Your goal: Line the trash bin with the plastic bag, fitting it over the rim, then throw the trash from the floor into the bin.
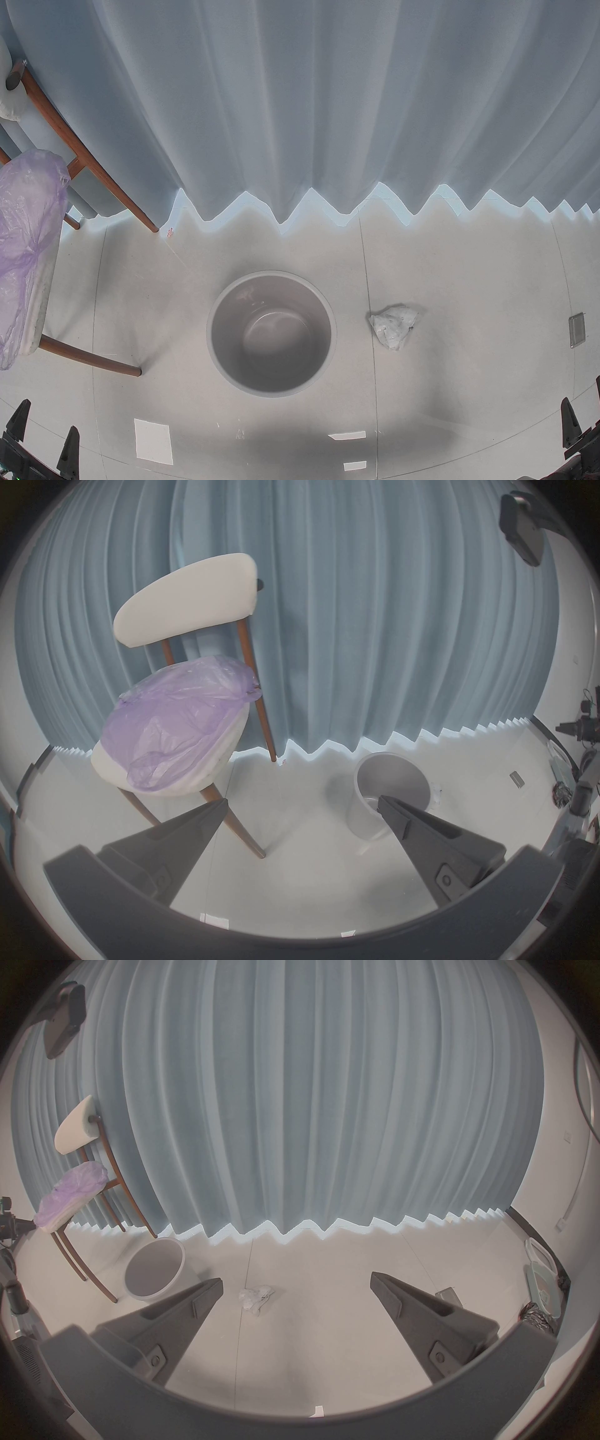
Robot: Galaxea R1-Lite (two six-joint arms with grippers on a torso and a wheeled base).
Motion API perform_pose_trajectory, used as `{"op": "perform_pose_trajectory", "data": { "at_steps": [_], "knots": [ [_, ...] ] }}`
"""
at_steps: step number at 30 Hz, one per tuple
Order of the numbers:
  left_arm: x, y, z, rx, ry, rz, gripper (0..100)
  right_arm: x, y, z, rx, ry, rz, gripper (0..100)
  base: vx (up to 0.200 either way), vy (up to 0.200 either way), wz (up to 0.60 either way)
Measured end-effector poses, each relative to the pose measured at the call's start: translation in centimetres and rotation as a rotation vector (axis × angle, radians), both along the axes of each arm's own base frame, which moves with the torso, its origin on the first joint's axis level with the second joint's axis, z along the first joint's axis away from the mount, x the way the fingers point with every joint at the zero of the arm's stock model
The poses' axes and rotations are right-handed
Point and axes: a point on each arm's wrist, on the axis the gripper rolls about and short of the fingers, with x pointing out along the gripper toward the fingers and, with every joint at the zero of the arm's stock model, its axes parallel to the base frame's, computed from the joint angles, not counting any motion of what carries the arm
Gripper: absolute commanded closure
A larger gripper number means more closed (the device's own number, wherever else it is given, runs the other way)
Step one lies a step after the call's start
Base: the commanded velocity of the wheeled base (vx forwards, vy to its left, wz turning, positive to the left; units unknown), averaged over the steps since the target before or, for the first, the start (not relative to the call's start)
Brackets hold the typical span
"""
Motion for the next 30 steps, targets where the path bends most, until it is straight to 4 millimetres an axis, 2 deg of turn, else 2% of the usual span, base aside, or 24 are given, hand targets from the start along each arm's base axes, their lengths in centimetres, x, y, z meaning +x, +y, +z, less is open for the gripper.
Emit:
{"op": "perform_pose_trajectory", "data": {
  "at_steps": [5,15,18,24,30],
  "knots": [
    [0.0,0.0,0.0,0.008,-0.004,-0.003,0,0.0,0.0,0.0,0.000,0.000,-0.001,0,0.000,0.000,0.00],
    [0.0,0.2,0.1,-0.101,-0.011,0.070,0,0.0,0.0,0.0,0.000,0.000,0.000,0,0.000,0.000,0.00],
    [0.0,0.2,0.6,-0.077,-0.056,0.076,0,0.0,0.0,0.0,0.000,0.000,0.000,0,0.000,0.000,0.00],
    [-0.4,0.2,2.7,0.012,-0.267,0.107,0,0.0,0.0,0.0,0.000,0.000,0.000,0,0.000,0.000,0.00],
    [-0.5,0.4,2.7,0.058,-0.263,0.200,0,0.0,0.0,0.0,0.000,0.000,0.000,0,0.000,0.000,0.00]
  ]
}}
